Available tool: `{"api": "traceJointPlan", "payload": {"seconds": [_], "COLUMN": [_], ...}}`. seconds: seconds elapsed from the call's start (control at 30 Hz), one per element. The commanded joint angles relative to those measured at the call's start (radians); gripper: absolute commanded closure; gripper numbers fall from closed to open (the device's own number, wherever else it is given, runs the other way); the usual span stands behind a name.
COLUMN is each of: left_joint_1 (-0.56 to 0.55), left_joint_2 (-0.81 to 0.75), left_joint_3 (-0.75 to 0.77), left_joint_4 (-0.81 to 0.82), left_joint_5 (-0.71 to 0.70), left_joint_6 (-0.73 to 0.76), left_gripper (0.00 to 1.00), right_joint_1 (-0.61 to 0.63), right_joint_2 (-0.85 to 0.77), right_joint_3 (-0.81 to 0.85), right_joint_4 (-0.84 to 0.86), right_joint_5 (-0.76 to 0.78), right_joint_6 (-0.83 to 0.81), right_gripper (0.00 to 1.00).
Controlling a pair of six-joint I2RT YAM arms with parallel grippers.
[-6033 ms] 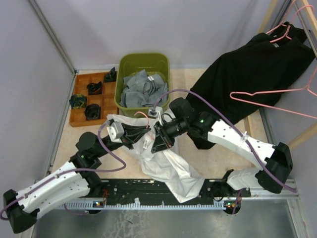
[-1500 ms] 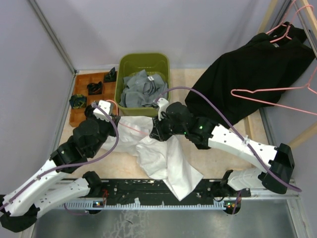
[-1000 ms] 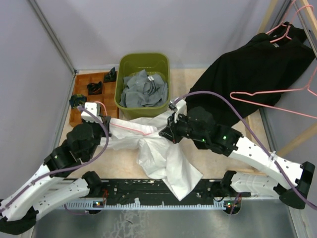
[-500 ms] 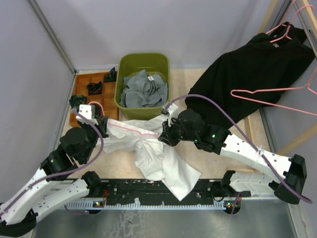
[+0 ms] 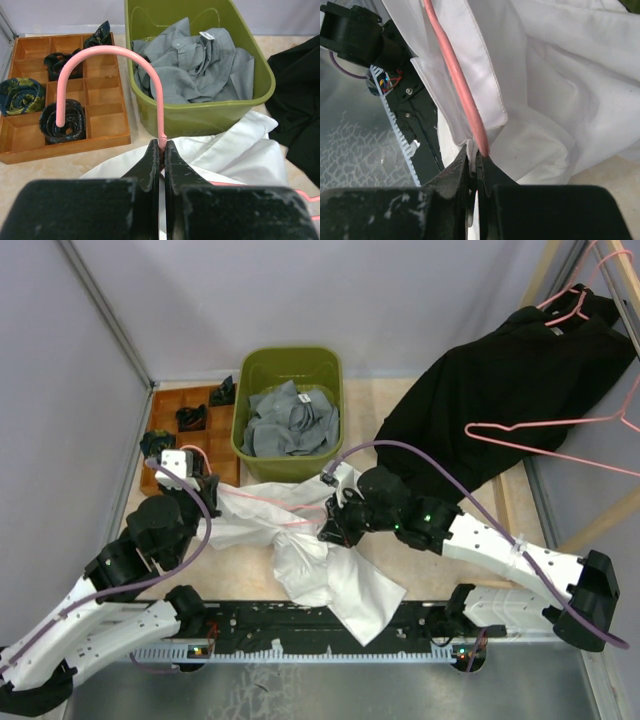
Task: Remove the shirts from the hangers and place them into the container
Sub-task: Remove the shirt from the hanger.
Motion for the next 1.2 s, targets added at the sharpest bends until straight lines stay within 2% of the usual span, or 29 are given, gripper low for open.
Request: {"api": "traceJointPlan", "payload": {"seconds": [0.0,0.13,0.27,0.3,0.47,0.63,0.83,1.0,1.17], "left_joint_1": [0.004,0.004,0.003,0.004,0.004,0.004,0.003,0.003,0.004], "left_joint_2": [0.005,0.005,0.005,0.005,0.001,0.0,0.011,0.026,0.059], "left_joint_3": [0.035,0.039,0.042,0.042,0.03,0.017,0.005,0.0,0.01], "left_joint_4": [0.06,0.066,0.065,0.066,0.078,0.099,0.12,0.14,0.158], "left_joint_5": [-0.059,-0.056,-0.049,-0.041,0.005,0.055,0.12,0.196,0.315], "left_joint_6": [-0.032,-0.036,-0.023,-0.019,-0.005,0.025,0.058,0.084,0.124], "left_gripper": [1.0,1.0,1.0,1.0,1.0,1.0,1.0,1.0,1.0], "right_joint_1": [0.002,0.001,0.002,0.001,0.002,0.001,0.001,0.002,0.002], "right_joint_2": [-0.002,-0.006,-0.005,-0.005,-0.03,-0.095,-0.151,-0.142,-0.06], "right_joint_3": [-0.013,-0.011,-0.015,-0.006,0.034,0.025,0.035,0.044,0.132], "right_joint_4": [-0.037,-0.034,-0.025,-0.027,-0.022,0.011,0.058,0.119,0.052], "right_joint_5": [-0.037,-0.028,-0.051,-0.051,-0.021,0.08,0.178,0.125,0.056], "right_joint_6": [0.01,-0.019,-0.039,-0.041,-0.067,-0.104,-0.146,-0.154,-0.146], "right_gripper": [0.95,0.94,0.86,0.82,0.47,0.32,0.21,0.18,0.18]}}
